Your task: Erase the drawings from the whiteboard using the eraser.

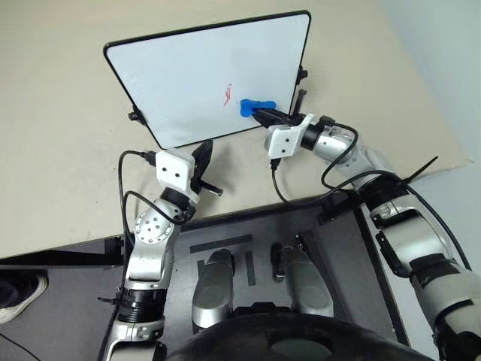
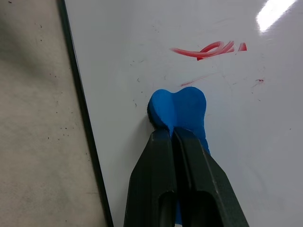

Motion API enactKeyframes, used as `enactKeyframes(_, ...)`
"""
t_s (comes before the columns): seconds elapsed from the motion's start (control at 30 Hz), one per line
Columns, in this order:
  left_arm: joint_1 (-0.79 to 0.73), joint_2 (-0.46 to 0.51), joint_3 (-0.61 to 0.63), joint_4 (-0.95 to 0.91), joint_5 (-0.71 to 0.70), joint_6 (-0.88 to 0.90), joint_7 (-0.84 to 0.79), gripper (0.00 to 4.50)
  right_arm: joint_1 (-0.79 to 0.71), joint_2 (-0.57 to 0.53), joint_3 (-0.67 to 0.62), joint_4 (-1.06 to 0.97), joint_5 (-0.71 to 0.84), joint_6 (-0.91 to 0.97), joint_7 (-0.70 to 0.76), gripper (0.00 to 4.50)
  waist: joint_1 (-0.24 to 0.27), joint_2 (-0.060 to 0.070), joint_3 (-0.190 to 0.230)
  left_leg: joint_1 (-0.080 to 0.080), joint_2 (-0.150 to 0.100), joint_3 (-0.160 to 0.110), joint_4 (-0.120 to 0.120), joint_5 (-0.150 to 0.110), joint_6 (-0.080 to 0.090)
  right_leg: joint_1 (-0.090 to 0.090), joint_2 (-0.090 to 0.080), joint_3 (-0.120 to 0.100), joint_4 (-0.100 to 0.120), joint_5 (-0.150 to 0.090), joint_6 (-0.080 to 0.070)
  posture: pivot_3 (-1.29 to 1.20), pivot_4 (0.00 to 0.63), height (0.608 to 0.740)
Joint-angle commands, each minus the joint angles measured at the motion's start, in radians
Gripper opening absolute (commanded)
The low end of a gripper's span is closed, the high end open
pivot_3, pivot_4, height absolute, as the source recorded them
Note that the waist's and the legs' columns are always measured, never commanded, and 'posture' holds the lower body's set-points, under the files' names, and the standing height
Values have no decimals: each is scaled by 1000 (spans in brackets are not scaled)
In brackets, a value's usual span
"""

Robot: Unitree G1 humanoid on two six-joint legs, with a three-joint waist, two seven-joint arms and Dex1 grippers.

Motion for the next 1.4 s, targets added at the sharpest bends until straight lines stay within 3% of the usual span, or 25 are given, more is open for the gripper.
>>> enactKeyframes(0.03, -9, -2, 6, -19, -3, -20, 1, 0, -35, -3, -15, -16, -3, -2, -25, 35, -1, 0, 0, 0, 0, 0, 0, 0, 0, 0, 0, 0, 0, 0, 0, 0, 150, 740)
enactKeyframes(0.43, -18, -5, 3, -14, -3, -19, 0, 0, -93, 8, -67, -141, 36, -45, -63, 35, -3, 0, 0, -2, 0, 0, -1, 0, 1, -4, 0, 0, -1, 0, 1, 0, 150, 740)
enactKeyframes(0.93, -20, -5, 5, -13, -3, -21, -1, 0, -19, 42, 15, -41, 36, -35, 71, 35, -2, 0, 0, -2, 0, 0, 0, -2, 3, -5, 0, 0, -1, 0, 0, 0, 150, 740)
enactKeyframes(1.4, -27, -2, 2, -10, -5, -20, -10, 0, -72, 47, -48, -135, 36, -54, -68, 35, -2, 0, 0, -2, 0, 0, 0, -2, 3, -6, 0, 0, -2, 0, 0, 0, 150, 740)
